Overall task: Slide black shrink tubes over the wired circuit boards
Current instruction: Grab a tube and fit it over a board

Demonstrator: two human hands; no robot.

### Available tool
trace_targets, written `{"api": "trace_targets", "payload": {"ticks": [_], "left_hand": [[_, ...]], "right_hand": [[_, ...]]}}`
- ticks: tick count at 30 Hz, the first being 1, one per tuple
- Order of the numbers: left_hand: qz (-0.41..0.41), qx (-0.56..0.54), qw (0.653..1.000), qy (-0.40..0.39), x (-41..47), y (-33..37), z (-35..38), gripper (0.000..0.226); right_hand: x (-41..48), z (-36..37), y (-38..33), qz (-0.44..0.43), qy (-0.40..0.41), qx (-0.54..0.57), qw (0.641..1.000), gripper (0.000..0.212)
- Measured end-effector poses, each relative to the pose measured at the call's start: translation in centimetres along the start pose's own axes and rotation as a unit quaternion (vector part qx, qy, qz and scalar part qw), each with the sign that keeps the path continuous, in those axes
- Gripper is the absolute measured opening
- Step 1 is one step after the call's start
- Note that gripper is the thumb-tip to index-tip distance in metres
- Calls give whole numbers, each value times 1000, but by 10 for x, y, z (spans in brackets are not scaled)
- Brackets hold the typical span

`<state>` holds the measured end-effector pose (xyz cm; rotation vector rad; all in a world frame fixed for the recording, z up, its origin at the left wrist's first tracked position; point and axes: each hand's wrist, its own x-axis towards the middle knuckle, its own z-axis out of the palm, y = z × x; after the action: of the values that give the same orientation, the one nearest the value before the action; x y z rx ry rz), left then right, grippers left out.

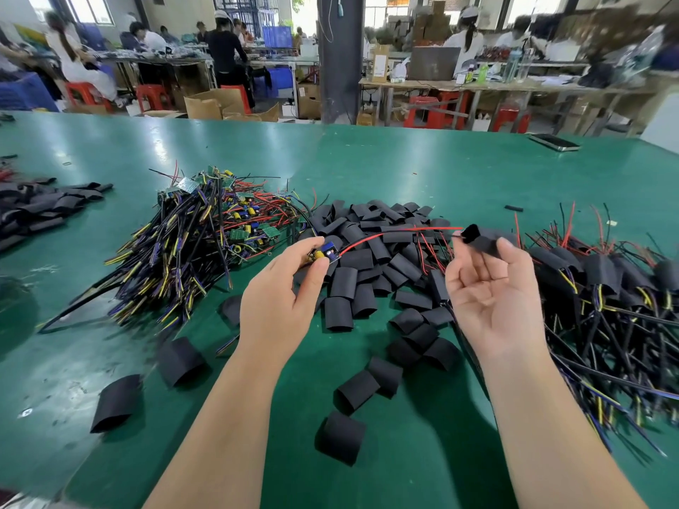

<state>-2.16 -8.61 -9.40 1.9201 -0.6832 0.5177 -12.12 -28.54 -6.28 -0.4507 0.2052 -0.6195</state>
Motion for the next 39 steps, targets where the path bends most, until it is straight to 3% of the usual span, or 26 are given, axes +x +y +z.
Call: {"api": "trace_targets", "payload": {"ticks": [2, 5, 8, 15, 18, 22, 26, 29, 39], "left_hand": [[4, -3, 1000, -10, -1, 1, 0, 35], [4, -2, 1000, -13, -1, 2, 0, 37], [2, -3, 1000, -13, -1, 2, 0, 36], [-1, 11, 1000, -19, -2, 3, 1, 33], [-2, 11, 1000, -21, -2, 3, 1, 35], [-8, 21, 1000, -17, -2, 5, 1, 36], [-16, 29, 999, -5, -1, 6, 0, 36], [-15, 18, 1000, -5, 0, 6, 0, 36], [-5, 10, 1000, -11, -2, 5, 1, 36]], "right_hand": [[-1, 2, 1, 4, 14, -6, 1000, 38], [-2, 3, 0, 17, 16, 2, 1000, 25], [-4, 4, 1, 20, -3, -3, 1000, 18], [-5, 5, 1, 7, -65, -55, 996, 21], [-3, 4, 3, -14, -67, -114, 991, 8], [-5, 7, 9, -74, -74, -213, 971, 16], [-5, 8, 6, -38, -51, -146, 987, 11], [-5, 8, 2, -10, -58, -107, 992, 20], [-5, 8, 6, -6, -92, -150, 984, 23]]}}
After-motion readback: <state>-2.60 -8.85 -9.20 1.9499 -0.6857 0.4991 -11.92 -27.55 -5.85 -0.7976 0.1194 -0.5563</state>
